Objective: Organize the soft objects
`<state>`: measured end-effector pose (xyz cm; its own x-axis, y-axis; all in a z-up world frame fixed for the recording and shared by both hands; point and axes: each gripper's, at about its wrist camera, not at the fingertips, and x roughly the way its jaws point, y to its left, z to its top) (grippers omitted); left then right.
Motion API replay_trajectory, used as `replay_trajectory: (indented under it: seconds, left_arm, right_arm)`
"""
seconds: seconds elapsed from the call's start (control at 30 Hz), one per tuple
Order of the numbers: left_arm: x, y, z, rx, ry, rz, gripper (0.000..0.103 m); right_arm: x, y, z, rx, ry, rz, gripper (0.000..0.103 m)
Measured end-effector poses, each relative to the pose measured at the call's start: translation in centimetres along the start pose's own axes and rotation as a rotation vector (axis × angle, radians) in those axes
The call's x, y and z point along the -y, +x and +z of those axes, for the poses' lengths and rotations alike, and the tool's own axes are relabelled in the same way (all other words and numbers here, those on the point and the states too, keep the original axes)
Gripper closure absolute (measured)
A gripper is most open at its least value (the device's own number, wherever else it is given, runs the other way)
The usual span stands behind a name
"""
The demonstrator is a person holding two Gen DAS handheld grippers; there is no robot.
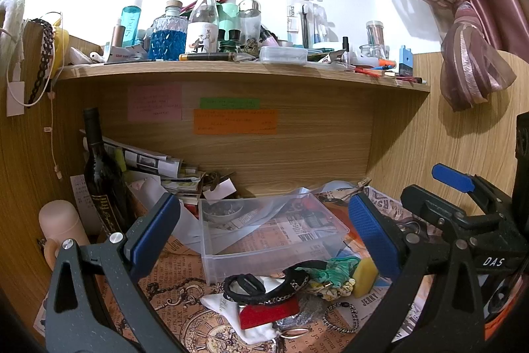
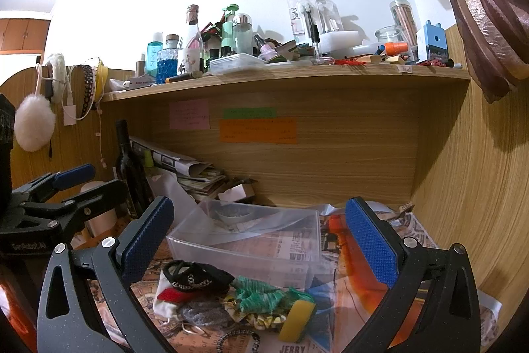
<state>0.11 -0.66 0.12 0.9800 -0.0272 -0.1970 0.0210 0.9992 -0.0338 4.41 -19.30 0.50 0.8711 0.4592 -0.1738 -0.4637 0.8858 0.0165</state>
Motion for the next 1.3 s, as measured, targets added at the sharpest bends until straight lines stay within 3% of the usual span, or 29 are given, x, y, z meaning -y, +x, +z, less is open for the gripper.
replay_trajectory:
  seconds: [0.9,1.0,1.3]
  left_arm:
    - [0.4,1.0,-0.6,-0.031,0.003,-0.011,0.000]
    - [0.2,1.7,-1.2,-0.070,0.003,-0.030,0.000]
    - [-0.3,6.0,-5.3,-0.286,-0.018,-0.081,0.000]
  right_arm:
    - [0.2,0.7,-0.5,-0.028,0.011,0.001,0.000]
    - [0.7,1.2,-1.2,-0.056,0.015,-0.006,0.000]
    - [2.7,3.1,-4.7,-0.213,0.033,-0.039,0.000]
